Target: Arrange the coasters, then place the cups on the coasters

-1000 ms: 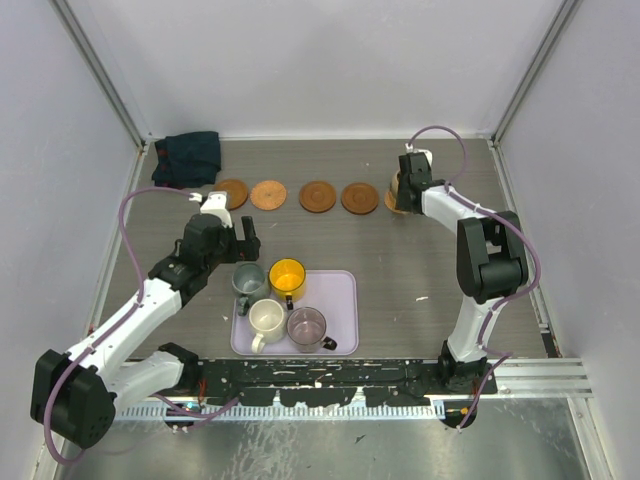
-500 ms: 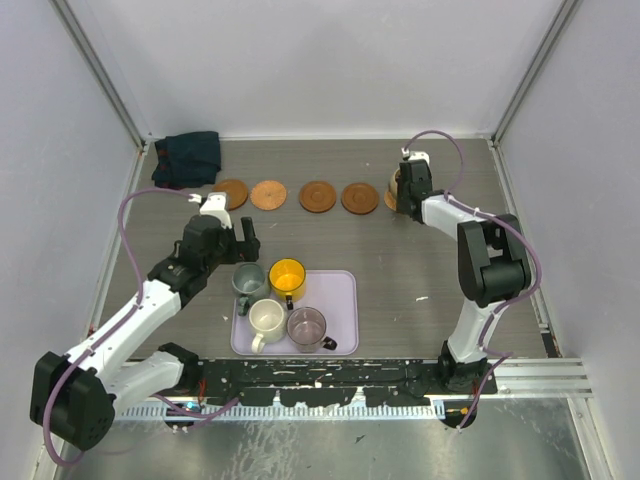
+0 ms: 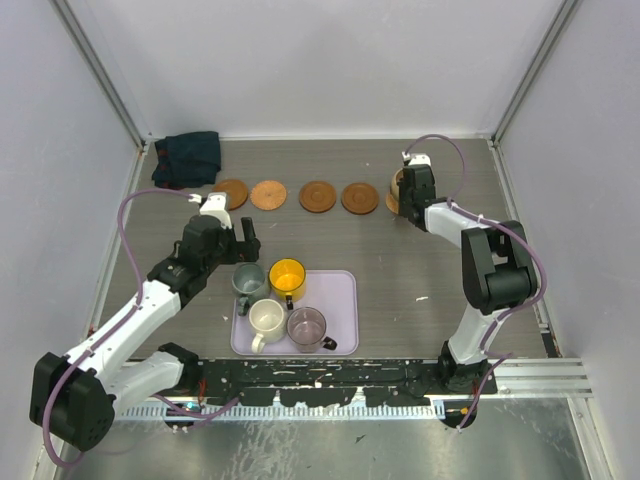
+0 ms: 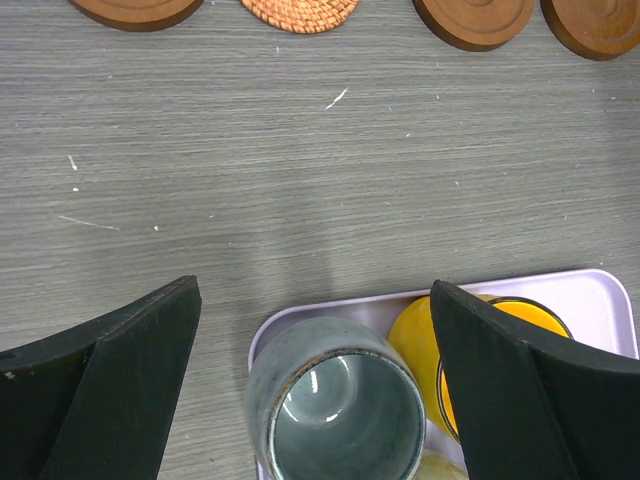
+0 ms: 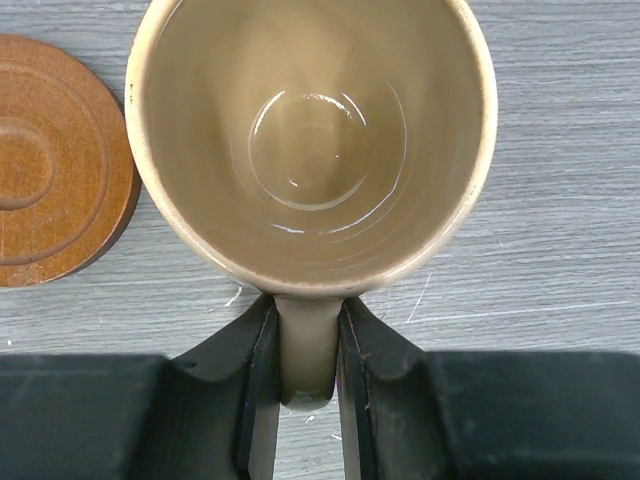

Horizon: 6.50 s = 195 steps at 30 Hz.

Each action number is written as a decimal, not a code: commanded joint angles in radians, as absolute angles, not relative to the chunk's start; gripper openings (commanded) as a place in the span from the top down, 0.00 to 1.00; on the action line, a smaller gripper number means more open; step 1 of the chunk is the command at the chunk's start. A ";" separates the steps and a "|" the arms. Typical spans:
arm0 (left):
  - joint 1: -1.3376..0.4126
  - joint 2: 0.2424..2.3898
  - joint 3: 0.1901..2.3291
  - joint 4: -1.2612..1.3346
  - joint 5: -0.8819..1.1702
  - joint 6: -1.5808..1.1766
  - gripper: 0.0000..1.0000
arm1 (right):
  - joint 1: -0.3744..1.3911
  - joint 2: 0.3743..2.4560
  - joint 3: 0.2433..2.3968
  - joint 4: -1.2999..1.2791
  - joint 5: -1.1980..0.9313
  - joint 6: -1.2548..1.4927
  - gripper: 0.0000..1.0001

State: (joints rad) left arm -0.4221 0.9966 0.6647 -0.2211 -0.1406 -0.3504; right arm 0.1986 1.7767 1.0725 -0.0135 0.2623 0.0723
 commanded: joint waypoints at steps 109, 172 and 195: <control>-0.417 0.944 0.645 -0.189 -0.120 -0.346 0.01 | 0.195 1.615 1.006 -0.072 0.303 0.122 0.45; -0.538 0.799 0.617 -0.354 -0.115 -0.351 0.02 | 1.150 1.128 0.784 -0.543 -0.089 0.411 0.27; -0.548 0.778 0.574 -0.339 -0.126 -0.383 0.02 | 1.225 1.327 0.757 -0.405 -0.005 0.409 0.40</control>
State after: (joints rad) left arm -0.5430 0.7933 0.5789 -0.3721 -0.1097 -0.3771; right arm 1.2140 1.3224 0.7563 -0.4515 -0.0559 0.3965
